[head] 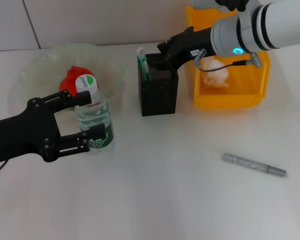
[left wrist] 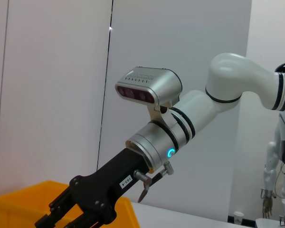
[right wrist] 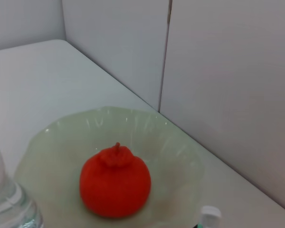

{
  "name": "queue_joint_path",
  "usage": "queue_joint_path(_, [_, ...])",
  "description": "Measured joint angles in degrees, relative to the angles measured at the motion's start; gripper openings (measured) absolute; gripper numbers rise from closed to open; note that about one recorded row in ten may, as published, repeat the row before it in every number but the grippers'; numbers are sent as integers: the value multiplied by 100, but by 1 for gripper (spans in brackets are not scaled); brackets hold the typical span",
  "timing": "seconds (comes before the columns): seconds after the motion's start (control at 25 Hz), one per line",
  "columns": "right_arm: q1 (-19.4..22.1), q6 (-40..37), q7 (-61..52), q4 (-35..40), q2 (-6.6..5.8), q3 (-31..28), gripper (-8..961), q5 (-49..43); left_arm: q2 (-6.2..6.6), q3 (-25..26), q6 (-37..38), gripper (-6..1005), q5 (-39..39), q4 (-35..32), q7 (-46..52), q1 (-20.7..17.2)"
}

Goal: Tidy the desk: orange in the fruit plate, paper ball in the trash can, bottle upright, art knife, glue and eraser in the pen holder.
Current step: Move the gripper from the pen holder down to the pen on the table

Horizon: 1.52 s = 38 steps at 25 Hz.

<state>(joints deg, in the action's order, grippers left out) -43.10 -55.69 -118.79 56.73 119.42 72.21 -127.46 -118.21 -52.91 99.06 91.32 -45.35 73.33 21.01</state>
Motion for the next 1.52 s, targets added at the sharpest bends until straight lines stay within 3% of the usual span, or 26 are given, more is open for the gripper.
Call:
queue_joint_path(0.28, [251,-138,34,370,2,23,525,137,0,3,0,806,0,0,4,-1])
queue_joint_path(0.76, [1544,-417,523,1768,-14,292,631,1069,2,63,3,806,0,-4,30,11])
queue_joint_path(0.8, [1763,-546,535,2022,-12,293,737,1152,6,63,20,806,0,-16,33,6])
queue_joint_path(1.2, [2859,-1144,1059,2695,-15,179,738,2163,9,131,109,806,0,-27,41,-41])
queue_joint_path(1.52, [3290,-1674,1492,2821,-9,-152,737,2660,9,152,144,806,0,-90,41,-106])
